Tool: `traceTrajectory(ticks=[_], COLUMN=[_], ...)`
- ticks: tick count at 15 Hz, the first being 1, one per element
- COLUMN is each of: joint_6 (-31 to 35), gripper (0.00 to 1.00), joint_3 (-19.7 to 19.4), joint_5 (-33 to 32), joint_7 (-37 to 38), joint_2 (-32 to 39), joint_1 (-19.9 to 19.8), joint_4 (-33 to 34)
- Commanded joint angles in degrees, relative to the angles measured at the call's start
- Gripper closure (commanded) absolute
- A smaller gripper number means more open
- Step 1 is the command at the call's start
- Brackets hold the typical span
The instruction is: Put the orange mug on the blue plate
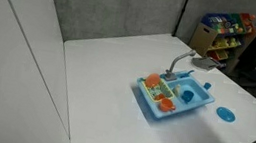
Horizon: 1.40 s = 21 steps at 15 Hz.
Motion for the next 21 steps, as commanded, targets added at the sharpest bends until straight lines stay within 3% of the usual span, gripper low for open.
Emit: traceTrajectory(ticks=[1, 8, 15, 21], joint_6=[-0.2, -0.2, 0.4, 3.1], gripper=[0.0, 0.0, 0.0, 0.0], joint_3=[0.3, 1.1, 3.0, 5.9], joint_5=[0.2, -0.1, -1.7, -6.6], joint_7=[-0.2, 0.6, 3.3, 11.2], joint_2=[0.0, 2.4, 10.0, 19.8], joint_1=[-0.3, -0.3, -1.3, -2.7], joint_4=[0.1, 1.6, 7.7, 14.7])
